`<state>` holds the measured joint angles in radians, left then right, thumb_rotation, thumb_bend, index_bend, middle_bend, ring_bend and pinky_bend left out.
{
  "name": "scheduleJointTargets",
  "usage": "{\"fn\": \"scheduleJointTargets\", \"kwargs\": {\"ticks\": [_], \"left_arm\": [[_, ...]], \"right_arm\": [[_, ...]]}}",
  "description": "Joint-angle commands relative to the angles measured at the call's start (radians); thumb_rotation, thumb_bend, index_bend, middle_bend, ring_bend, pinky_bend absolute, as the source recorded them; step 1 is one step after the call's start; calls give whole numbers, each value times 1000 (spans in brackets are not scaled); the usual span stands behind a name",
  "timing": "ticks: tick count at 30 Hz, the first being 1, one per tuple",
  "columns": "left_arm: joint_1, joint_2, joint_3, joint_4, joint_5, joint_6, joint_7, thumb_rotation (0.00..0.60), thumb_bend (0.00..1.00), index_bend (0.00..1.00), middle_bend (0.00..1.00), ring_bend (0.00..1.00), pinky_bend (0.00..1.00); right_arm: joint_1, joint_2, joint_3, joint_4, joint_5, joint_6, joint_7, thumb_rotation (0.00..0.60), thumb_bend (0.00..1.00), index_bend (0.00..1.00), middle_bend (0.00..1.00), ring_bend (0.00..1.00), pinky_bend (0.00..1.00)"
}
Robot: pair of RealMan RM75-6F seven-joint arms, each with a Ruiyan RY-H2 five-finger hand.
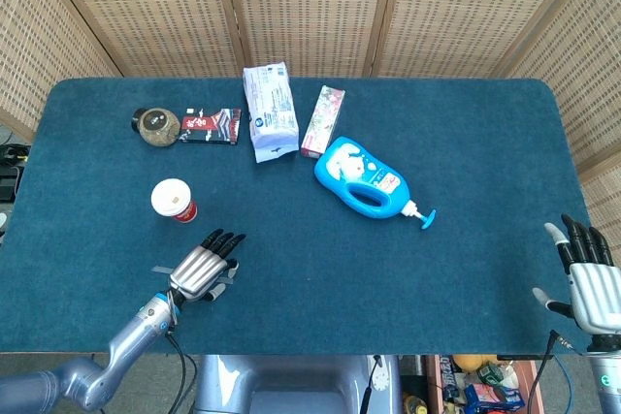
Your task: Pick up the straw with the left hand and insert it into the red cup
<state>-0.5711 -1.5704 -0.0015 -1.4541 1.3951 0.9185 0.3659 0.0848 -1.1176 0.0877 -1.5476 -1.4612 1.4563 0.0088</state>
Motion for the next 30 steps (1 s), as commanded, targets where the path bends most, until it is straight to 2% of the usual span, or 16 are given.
{"fn": "scheduleJointTargets", "kwargs": {"ticks": [1,19,24,30], "left_arm": [[1,-6,1,6,-4,4,-1,600,377,488,0,0,0],[4,-21,7,12,-24,22,-11,600,388,565,0,0,0],[8,11,5,-38,13,55,-72,600,388,570,0,0,0],[16,107,-4,-161,96,132,-195,600,388,571,0,0,0]], "right_arm": [[0,0,0,1,1,-1,2,600,0,0,0,0,0],[2,1,-3,2,0,-5,6,600,0,0,0,0,0],[2,0,-3,1,1,-5,3,600,0,0,0,0,0],[4,-3,-5,0,1,-8,-5,600,0,0,0,0,0]]}}
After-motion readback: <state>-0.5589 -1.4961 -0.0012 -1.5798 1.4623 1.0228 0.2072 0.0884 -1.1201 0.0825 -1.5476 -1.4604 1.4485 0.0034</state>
